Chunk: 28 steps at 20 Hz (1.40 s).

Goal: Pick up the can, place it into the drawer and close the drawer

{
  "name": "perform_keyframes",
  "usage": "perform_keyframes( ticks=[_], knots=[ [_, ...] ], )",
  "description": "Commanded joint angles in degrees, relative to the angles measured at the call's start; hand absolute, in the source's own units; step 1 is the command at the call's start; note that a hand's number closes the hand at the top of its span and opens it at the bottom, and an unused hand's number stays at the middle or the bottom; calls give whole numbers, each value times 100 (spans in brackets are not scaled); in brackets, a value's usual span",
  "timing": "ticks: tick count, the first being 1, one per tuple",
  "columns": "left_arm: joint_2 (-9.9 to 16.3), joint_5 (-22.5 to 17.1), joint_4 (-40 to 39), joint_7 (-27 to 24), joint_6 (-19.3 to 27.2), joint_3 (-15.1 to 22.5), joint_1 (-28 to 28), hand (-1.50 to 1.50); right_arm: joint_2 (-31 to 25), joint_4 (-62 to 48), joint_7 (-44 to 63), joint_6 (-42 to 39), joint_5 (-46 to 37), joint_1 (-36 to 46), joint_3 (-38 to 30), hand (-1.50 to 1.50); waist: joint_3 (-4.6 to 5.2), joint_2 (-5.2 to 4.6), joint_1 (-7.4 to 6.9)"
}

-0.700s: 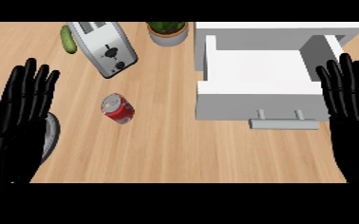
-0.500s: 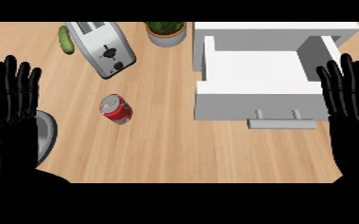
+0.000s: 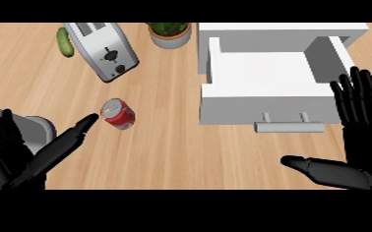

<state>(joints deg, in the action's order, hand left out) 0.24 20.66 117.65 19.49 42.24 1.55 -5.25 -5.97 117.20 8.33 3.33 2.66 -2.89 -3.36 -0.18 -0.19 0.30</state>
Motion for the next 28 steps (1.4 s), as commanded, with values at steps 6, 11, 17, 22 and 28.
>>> perform_keyframes(
  ticks=[6, 11, 17, 22, 28],
  knots=[
    [-23, 2787, -401, 2501, 2007, 1714, 619, -150, -45, 154, 204, -50, 110, -226, -179, -150, 5, 19, 19],
    [-24, 3115, -923, 3224, 1872, 1408, 1336, -150, 34, -138, -61, -124, 114, -266, -253, -150, 13, 14, 2],
    [-24, 3093, -1937, 3527, 2382, 1468, 1796, -150, -41, 344, 134, -209, 193, -463, -374, -150, 16, 16, 29],
    [-21, 2182, -2489, 2656, 2927, 1600, 1472, -150, -17, 558, 405, -182, 219, -435, -389, -150, 21, 17, 12],
    [146, 1352, -2998, 1931, 3537, 1940, 1220, -150, 41, 757, 375, -260, 131, -617, -355, -150, 23, 17, 11]
  ],
)
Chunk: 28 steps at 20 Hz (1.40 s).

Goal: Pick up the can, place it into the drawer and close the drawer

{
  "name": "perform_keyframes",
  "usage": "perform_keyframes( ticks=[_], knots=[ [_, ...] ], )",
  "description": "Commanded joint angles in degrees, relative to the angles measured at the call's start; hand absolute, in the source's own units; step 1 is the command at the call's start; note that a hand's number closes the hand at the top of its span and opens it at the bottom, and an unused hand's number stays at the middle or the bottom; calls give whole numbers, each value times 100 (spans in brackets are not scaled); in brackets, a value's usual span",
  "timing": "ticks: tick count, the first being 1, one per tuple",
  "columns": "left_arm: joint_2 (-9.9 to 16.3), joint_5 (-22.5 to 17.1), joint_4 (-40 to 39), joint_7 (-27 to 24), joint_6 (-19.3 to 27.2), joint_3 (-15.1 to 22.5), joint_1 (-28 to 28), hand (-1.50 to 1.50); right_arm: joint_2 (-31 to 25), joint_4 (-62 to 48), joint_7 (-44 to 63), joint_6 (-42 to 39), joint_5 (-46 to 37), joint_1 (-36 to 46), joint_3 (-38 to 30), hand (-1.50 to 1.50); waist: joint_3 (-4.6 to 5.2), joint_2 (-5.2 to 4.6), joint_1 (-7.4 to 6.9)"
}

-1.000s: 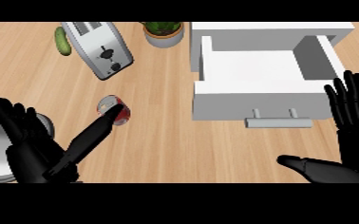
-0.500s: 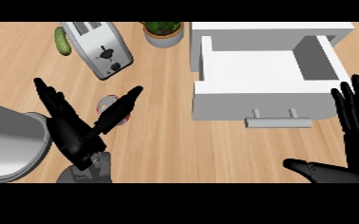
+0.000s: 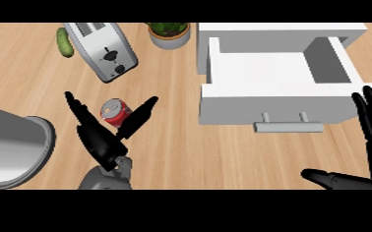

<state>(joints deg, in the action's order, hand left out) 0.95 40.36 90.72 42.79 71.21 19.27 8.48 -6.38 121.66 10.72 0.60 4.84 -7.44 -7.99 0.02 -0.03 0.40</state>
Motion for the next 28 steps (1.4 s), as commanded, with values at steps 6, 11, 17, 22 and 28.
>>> perform_keyframes(
  ticks=[6, 11, 17, 22, 28],
  knots=[
    [182, -1598, -909, -1281, 1370, 375, -105, -150, 129, -70, -436, -216, 30, -353, -161, -150, 7, -7, 13],
    [-84, -2204, -1143, -2016, 1447, 269, -153, -150, -184, 204, 282, -266, 393, -39, -466, -150, 13, -10, 9],
    [127, -3084, -1054, -2640, 1434, 231, -361, -150, -65, 789, 309, -330, 399, -433, -412, -150, 26, -7, 37],
    [-15, -3751, -1087, -3377, 851, -314, -345, -150, 4, 628, 278, -209, 223, -285, -421, -150, 27, -10, 3],
    [-94, -4764, -1190, -4504, 234, -948, -538, -150, -98, 428, 256, -320, 352, -188, -598, -150, 28, -13, -16]
  ],
)
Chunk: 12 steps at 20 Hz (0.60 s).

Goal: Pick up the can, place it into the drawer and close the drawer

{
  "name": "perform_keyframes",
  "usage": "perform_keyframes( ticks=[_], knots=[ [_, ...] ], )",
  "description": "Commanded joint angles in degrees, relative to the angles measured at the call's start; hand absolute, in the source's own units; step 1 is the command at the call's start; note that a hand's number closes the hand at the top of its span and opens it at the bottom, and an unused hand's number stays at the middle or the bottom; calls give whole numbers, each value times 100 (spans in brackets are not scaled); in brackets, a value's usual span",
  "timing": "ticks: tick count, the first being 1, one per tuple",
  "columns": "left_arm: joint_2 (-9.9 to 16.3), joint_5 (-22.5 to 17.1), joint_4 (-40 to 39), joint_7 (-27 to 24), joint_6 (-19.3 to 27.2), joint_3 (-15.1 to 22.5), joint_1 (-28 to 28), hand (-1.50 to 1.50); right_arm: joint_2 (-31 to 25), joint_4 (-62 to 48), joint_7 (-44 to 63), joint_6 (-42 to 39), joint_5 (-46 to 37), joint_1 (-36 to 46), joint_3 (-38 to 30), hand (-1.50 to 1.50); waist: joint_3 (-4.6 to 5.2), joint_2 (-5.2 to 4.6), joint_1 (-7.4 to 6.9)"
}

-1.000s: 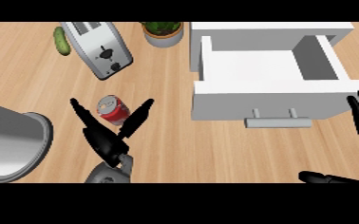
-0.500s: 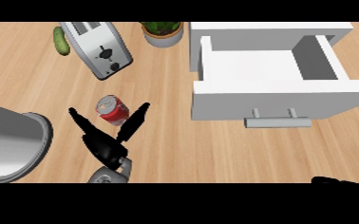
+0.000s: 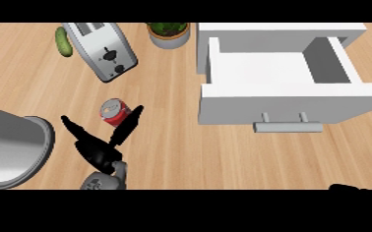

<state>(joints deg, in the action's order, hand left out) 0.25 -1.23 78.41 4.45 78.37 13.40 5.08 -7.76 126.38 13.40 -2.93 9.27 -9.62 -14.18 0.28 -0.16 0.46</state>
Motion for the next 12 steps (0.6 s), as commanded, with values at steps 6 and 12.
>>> perform_keyframes(
  ticks=[6, 12],
  knots=[
    [-25, -1774, -676, -2057, -905, -778, -50, -150, 27, -34, -187, -237, 111, -250, -91, -150, 2, -6, 38],
    [-25, -2940, -1953, -3703, -2201, -1578, 511, -150, -33, -18, 233, 39, -64, 276, -59, -150, -11, -12, 1]
  ],
)
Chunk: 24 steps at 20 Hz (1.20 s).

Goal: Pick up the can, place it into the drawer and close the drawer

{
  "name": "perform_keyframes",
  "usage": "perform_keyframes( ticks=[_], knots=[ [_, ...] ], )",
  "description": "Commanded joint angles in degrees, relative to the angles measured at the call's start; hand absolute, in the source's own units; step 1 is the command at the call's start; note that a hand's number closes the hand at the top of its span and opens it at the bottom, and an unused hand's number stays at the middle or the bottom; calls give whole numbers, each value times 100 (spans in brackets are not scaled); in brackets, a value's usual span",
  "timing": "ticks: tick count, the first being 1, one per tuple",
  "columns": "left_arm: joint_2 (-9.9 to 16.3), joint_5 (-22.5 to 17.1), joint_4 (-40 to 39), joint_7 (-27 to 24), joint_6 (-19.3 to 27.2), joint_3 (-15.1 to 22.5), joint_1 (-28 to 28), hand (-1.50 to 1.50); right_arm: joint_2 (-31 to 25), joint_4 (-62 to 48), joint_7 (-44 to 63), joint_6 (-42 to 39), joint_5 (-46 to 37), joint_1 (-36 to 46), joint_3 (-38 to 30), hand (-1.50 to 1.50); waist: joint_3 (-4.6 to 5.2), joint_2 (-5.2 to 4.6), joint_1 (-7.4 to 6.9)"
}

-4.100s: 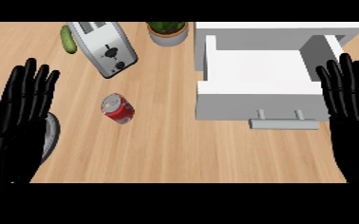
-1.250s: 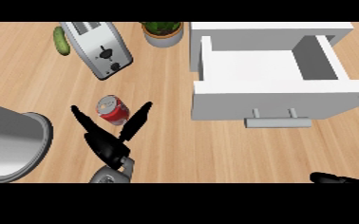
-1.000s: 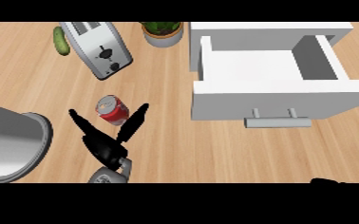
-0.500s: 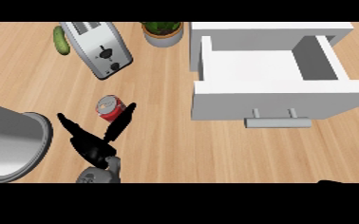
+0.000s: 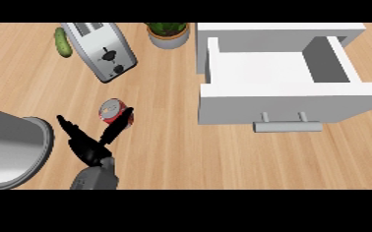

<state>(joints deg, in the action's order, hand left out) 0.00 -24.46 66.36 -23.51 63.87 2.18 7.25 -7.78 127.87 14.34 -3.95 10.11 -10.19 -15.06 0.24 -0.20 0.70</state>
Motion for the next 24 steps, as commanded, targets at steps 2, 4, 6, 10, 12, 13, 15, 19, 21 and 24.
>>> perform_keyframes(
  ticks=[2, 4, 6, 10, 12, 13, 15, 19, 21, 24],
  knots=[
    [0, -799, -1207, -1100, -1143, -502, 509, -150, -285, 253, 622, 153, 81, 494, -147, -150, -6, -6, 5],
    [7, -736, -1949, -1235, -1623, -970, 1061, -150, -2, 19, -82, -123, -23, -57, -40, -150, -13, -11, 52],
    [0, -887, -2479, -1537, -1839, -973, 1327, -150, 107, -283, -249, -44, -234, 139, 83, -150, -16, -9, 22],
    [0, -1282, -2984, -1953, -2230, -1086, 1731, 150, 194, 366, 245, 209, -278, 125, 103, -150, -16, 4, 28],
    [222, -1277, -3669, -2266, -2957, -1468, 1981, 150, -37, 2, 337, 140, -146, 458, -62, -150, -12, -21, 43],
    [137, -1261, -3782, -2372, -2910, -1504, 2072, 150, 146, 242, 196, 116, -277, 195, 73, -150, -16, -4, 25],
    [210, -1229, -3986, -2475, -3127, -1531, 2171, 150, 25, -388, -118, -17, -249, 439, -95, -150, -19, -6, 2],
    [502, -1179, -4559, -2724, -3560, -1693, 2465, 150, 246, -146, -254, -5, -455, 167, 41, -150, -16, -17, 39],
    [392, -1214, -4334, -2701, -3378, -1712, 2645, 150, 4, -75, 207, 37, -279, 479, -123, -150, -18, -4, 10],
    [386, -745, -4276, -2165, -4018, -969, 2594, 150, 241, -51, -203, -64, -419, 101, 49, -150, -22, 6, 22]
  ],
)
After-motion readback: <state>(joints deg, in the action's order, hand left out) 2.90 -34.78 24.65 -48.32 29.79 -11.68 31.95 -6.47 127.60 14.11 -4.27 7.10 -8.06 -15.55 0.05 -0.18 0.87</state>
